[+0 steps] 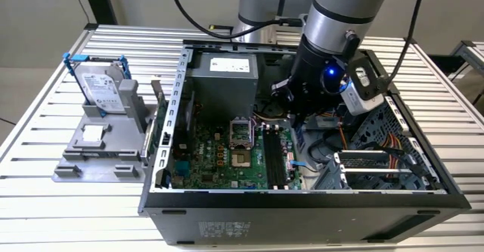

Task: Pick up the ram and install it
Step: 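Insert the ram into the slot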

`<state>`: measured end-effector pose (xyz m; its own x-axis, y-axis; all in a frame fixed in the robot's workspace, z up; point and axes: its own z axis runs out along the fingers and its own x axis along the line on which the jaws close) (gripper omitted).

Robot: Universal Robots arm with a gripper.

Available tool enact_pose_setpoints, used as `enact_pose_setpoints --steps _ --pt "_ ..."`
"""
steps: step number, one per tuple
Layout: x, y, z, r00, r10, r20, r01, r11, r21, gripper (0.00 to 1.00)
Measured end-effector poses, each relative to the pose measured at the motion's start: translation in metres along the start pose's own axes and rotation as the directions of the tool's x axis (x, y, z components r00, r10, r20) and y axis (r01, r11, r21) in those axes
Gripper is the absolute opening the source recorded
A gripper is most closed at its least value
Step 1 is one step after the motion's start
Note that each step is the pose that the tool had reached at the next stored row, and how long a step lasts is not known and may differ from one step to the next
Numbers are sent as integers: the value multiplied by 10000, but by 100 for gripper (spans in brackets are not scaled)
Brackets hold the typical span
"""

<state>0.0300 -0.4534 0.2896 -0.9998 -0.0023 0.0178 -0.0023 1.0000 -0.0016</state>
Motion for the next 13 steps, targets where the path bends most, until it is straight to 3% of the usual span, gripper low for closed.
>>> enact_pose_setpoints --steps 13 --pt "-2 -3 161 10000 11 -10 -11 10000 15 0"
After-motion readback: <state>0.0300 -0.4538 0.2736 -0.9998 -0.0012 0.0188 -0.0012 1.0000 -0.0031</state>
